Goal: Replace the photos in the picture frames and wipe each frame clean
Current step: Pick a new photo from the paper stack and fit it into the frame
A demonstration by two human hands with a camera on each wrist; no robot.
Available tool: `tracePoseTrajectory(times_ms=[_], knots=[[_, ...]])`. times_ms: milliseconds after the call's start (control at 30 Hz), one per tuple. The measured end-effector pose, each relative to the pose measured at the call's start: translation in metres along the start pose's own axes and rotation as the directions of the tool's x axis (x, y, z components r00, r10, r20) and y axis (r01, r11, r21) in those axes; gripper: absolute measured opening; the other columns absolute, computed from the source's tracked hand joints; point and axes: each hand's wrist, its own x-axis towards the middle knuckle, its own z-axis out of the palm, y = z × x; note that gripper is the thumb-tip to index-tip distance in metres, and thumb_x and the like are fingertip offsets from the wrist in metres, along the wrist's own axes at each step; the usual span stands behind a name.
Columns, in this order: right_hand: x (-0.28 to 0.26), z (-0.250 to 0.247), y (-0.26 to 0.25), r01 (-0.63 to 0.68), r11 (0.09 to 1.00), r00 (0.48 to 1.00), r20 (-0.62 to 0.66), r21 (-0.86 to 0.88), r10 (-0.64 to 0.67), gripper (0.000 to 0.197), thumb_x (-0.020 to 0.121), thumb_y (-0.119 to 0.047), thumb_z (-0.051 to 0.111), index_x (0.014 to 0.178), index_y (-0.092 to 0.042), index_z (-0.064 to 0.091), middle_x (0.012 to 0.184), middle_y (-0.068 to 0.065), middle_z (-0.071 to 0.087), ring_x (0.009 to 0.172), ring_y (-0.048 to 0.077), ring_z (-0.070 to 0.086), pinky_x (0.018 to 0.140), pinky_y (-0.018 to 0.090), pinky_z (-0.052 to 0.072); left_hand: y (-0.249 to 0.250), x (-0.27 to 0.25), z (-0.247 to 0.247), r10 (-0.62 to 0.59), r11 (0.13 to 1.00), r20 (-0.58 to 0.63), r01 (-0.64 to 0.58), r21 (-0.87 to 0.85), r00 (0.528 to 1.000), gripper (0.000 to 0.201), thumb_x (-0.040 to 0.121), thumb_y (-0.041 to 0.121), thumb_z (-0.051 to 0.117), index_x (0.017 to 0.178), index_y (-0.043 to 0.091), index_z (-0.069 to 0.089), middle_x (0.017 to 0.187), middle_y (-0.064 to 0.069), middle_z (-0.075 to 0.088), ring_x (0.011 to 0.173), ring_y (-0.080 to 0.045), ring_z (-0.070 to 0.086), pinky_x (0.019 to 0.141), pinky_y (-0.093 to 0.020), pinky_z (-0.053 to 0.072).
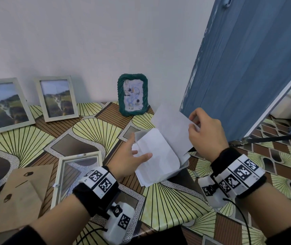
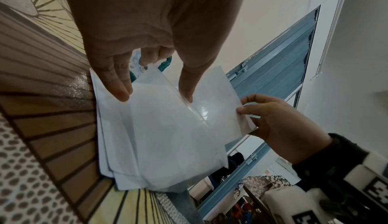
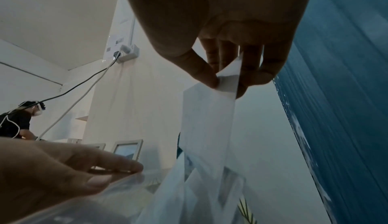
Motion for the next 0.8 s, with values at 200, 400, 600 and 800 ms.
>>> tracePoseTrajectory(times_ms=[200,400,600,800], knots=[[-0.004,-0.007,-0.014,0.078,0.981,0.988,-0.143,0.179,-0.052,0.014,0.091,-0.014,0.056,0.091,-0.026,0.051,0.077,-0.007,0.063,0.071,0.005,0.058,0.059,0.016,0.047,0.012,-0.002,-0.017,-0.016,0.997,-0.104,0.009,-0.076,0.994,0.062,0.087,0.043,0.069,0.139,0.049,0.037,0.131,0.027,0.046,0.119,-0.011,0.057,0.096,-0.04,0.051],[-0.014,0.001,-0.036,-0.068,0.816,0.994,-0.029,0.575,0.103,0.015,0.088,-0.007,0.065,0.086,-0.02,0.057,0.076,-0.003,0.068,0.063,0.009,0.061,0.056,0.017,0.047,0.038,-0.028,-0.065,0.067,0.991,-0.304,-0.099,-0.089,0.95,0.052,0.088,0.038,0.065,0.135,0.045,0.045,0.144,0.022,0.044,0.111,-0.004,0.059,0.096,-0.043,0.052],[-0.045,0.036,-0.06,-0.234,0.66,0.97,0.214,0.714,0.112,0.015,0.086,-0.007,0.069,0.093,-0.016,0.059,0.084,-0.006,0.071,0.074,0.008,0.068,0.063,0.023,0.05,0.031,-0.069,-0.112,0.109,0.986,-0.364,-0.149,-0.081,0.925,0.028,0.09,0.019,0.066,0.112,0.037,0.061,0.109,0.011,0.07,0.098,-0.01,0.069,0.073,-0.026,0.059],[-0.072,0.079,-0.085,-0.355,0.665,0.899,0.434,0.658,0.05,0.037,0.081,0.001,0.068,0.103,-0.028,0.062,0.101,-0.006,0.067,0.087,0.011,0.07,0.069,0.028,0.058,-0.006,-0.111,-0.155,0.113,0.862,-0.189,-0.001,0.506,0.975,0.037,0.084,0.034,0.071,0.116,0.044,0.055,0.115,0.023,0.062,0.106,0.003,0.058,0.09,-0.032,0.052]])
